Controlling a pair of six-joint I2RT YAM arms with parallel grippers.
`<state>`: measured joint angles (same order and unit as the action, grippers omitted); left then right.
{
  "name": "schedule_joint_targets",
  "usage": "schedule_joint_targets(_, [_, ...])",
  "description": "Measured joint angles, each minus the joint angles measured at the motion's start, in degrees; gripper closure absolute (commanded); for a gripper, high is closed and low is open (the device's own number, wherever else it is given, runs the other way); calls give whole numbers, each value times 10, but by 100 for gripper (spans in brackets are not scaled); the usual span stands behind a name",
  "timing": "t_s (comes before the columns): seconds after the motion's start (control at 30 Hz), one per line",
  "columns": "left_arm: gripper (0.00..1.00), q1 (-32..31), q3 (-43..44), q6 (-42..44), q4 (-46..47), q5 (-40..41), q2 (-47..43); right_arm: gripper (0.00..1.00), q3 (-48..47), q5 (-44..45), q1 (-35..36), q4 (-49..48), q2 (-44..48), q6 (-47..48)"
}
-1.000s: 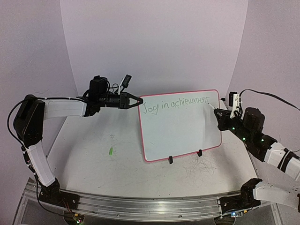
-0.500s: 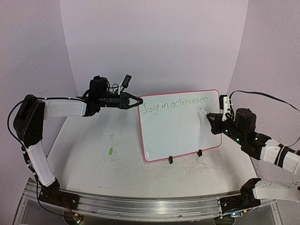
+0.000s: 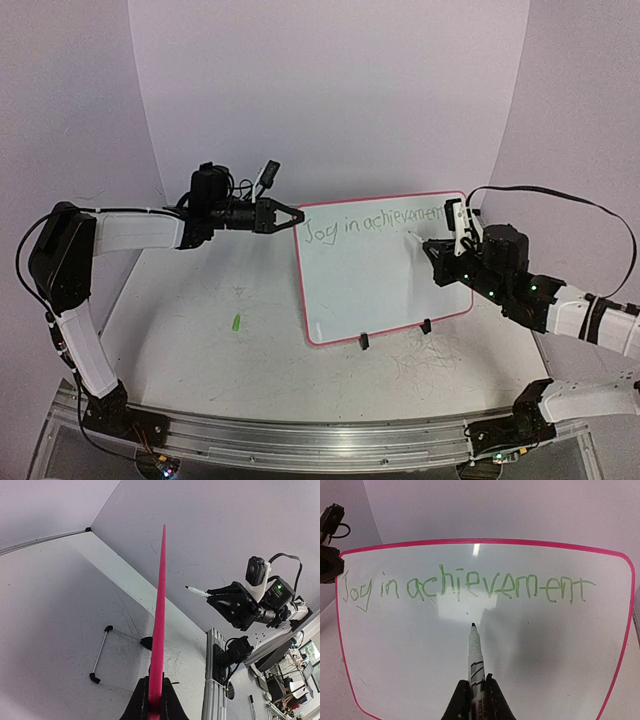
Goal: Write a sentence on the whiteboard
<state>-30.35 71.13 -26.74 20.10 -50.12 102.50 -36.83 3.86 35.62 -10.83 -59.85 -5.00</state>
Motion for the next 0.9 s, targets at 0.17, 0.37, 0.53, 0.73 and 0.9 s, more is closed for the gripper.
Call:
schedule_joint_targets(0.17, [100,0,-3,2,4,2,0,100,-20,7,48,1,-32,21])
schedule_joint_targets(0.37, [100,0,-3,2,5,3,0,100,-48,8,145,-11,-102,67])
schedule_joint_targets(0.53, [100,0,-4,2,5,3,0,100,-75,28,210,-25,-183,87])
schedule_joint_targets(0.73, [100,0,-4,2,5,3,0,100,-75,54,222,-54,-217,92])
schedule_joint_targets(0.9, [100,0,-4,2,5,3,0,100,-75,62,240,-100,-228,102])
